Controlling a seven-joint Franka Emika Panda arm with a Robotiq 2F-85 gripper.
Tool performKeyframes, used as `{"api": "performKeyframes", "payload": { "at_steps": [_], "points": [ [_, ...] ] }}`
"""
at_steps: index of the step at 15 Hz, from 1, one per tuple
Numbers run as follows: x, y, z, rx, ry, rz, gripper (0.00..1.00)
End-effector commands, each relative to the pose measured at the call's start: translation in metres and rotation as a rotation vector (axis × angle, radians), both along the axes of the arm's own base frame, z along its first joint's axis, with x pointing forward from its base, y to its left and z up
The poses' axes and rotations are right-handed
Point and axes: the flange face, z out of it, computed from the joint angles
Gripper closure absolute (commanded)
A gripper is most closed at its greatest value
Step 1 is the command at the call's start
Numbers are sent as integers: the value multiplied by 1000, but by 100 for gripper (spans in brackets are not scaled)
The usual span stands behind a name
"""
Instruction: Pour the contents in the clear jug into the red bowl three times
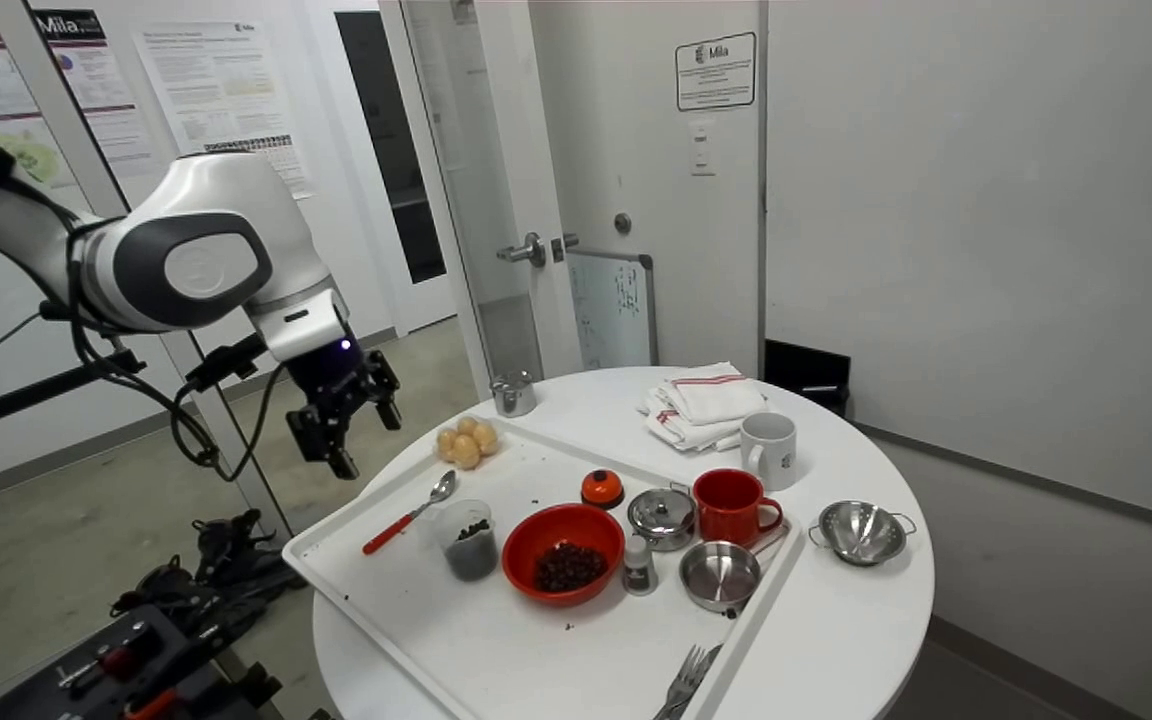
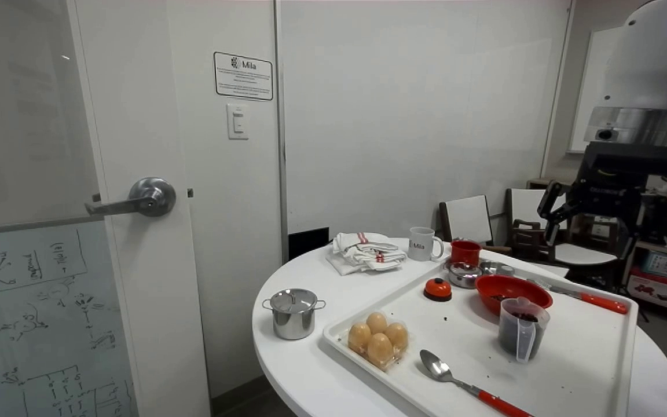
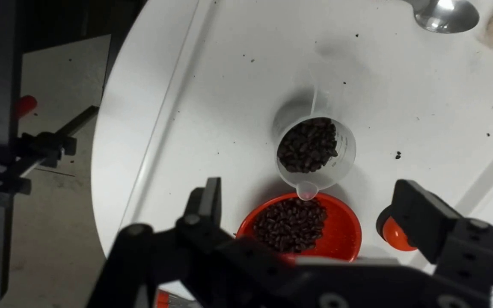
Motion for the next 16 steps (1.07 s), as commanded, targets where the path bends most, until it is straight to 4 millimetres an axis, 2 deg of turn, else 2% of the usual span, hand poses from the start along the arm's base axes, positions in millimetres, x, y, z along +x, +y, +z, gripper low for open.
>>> {"api": "performKeyframes", "payload": {
  "at_steps": [1,9,12,16],
  "points": [
    [19,8,-20,6,-2,-31,0],
    [54,17,-66,36,-14,36,0],
    [59,25,-88,74,22,59,0],
    [65,30,-104,127,61,86,0]
  ]
}}
